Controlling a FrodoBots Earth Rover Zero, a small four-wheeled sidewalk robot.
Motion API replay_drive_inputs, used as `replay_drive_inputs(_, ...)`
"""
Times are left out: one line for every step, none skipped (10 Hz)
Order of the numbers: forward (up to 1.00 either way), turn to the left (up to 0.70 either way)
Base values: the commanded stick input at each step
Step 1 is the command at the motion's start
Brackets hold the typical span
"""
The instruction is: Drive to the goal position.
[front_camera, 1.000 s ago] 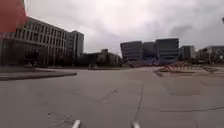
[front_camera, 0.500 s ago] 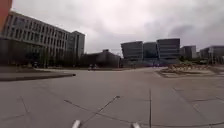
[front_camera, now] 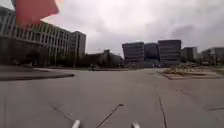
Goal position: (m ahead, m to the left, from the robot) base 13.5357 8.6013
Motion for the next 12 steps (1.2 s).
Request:
replay_drive_inputs(0.85, 0.00)
replay_drive_inputs(0.85, 0.00)
replay_drive_inputs(0.85, 0.00)
replay_drive_inputs(0.85, 0.00)
replay_drive_inputs(0.85, 0.00)
replay_drive_inputs(0.85, 0.00)
replay_drive_inputs(0.85, 0.00)
replay_drive_inputs(0.85, 0.00)
replay_drive_inputs(0.85, 0.00)
replay_drive_inputs(0.85, 0.00)
replay_drive_inputs(0.85, 0.00)
replay_drive_inputs(0.85, 0.00)
